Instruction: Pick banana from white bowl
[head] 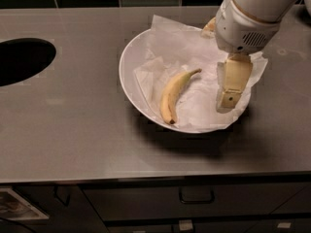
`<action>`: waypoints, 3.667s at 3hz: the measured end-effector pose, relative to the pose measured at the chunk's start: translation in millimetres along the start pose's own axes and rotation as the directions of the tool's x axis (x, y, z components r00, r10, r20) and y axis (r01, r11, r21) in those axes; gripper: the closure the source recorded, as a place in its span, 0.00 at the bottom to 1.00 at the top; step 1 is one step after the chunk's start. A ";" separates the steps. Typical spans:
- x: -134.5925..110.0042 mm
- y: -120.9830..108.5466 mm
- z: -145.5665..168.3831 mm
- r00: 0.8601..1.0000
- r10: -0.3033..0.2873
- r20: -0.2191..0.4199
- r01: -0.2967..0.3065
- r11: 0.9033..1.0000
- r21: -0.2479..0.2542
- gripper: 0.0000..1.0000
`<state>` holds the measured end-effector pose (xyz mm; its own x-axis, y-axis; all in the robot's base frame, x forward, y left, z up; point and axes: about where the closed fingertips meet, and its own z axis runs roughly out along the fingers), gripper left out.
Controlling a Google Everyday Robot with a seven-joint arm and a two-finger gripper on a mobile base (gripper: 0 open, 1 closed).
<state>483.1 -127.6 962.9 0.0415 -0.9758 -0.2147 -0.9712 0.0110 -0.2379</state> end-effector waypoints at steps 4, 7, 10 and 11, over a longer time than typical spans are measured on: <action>-35.5 -38.6 61.3 0.984 -0.162 0.076 0.169 0.979 -0.111 0.23; -35.1 -47.8 98.3 0.979 -0.174 0.105 0.191 0.963 -0.187 0.23; -40.0 -48.7 122.6 0.975 -0.186 0.121 0.210 0.947 -0.241 0.34; -36.2 -46.5 121.4 0.977 -0.178 0.115 0.201 0.949 -0.242 0.35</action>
Offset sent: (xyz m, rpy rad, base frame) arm 0.0497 0.0606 -0.0424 0.0138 0.0906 0.2502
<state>555.2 -66.3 866.8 0.2403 -0.9306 -0.2760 -0.9703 -0.2388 -0.0395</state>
